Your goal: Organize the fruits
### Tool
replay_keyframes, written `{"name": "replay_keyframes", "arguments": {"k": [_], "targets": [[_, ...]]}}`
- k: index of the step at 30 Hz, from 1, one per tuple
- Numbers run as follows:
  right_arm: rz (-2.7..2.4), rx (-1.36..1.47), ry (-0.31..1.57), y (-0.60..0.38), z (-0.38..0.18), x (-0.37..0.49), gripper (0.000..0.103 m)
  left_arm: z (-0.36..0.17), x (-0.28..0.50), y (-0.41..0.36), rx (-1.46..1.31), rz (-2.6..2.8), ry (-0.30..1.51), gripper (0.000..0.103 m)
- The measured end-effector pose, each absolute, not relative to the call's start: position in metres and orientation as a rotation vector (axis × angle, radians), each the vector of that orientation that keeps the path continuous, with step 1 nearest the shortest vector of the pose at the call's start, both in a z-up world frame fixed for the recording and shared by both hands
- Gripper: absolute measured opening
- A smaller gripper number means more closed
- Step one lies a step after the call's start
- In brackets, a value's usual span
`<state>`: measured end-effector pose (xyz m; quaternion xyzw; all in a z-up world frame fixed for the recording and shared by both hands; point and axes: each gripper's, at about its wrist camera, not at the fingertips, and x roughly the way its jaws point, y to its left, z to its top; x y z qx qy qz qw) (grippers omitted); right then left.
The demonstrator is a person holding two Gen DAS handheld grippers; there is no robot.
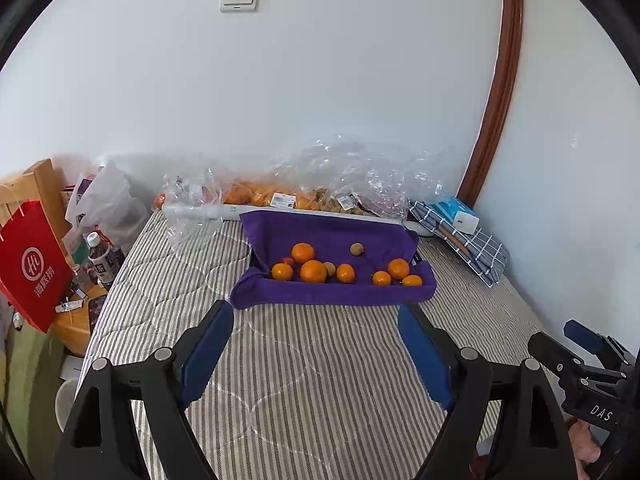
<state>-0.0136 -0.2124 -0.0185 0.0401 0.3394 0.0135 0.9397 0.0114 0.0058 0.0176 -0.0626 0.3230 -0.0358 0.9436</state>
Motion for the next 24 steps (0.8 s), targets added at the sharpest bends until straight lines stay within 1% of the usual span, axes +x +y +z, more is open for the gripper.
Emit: {"name": "replay_keyframes", "arguments": {"k": [24], "targets": [[0.023, 0.099, 0.688, -0.2138, -0.0171, -0.0177, 0.096, 0.0179, 0.0077, 0.0082, -0.135, -0.078, 0.658, 0.084]]}}
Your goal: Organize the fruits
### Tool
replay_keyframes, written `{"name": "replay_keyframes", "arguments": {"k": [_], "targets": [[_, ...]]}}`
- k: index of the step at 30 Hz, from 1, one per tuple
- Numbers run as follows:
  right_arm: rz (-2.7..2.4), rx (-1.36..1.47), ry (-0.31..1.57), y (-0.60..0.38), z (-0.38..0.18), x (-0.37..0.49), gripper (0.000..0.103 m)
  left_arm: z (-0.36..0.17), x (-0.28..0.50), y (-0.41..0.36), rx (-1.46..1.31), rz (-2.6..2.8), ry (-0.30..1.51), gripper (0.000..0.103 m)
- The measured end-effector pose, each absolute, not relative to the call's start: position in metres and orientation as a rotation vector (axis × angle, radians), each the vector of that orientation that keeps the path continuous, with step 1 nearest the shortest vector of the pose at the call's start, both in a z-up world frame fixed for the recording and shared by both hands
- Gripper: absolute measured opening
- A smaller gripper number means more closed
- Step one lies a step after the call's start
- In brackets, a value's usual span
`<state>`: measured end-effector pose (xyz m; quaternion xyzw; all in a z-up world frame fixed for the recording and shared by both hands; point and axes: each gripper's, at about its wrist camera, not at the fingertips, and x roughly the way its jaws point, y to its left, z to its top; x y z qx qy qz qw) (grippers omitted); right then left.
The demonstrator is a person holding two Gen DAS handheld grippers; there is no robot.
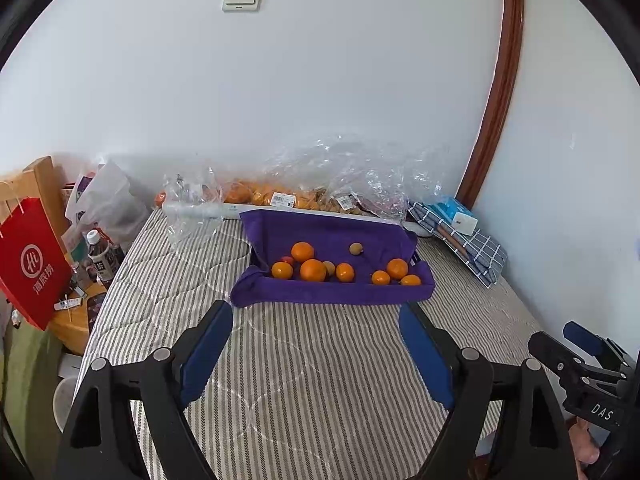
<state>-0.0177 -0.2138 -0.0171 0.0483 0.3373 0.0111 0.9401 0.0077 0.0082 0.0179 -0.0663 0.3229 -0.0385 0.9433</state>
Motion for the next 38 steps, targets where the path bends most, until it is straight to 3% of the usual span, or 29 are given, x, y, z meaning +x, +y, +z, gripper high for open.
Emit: {"name": "replay_keyframes", "arguments": {"k": [38], "targets": [[-0.006, 0.073, 0.696, -0.205, -0.018, -0.015, 0.096, 0.023, 0.011, 0.009, -0.121, -0.073, 0.652, 0.087]]}}
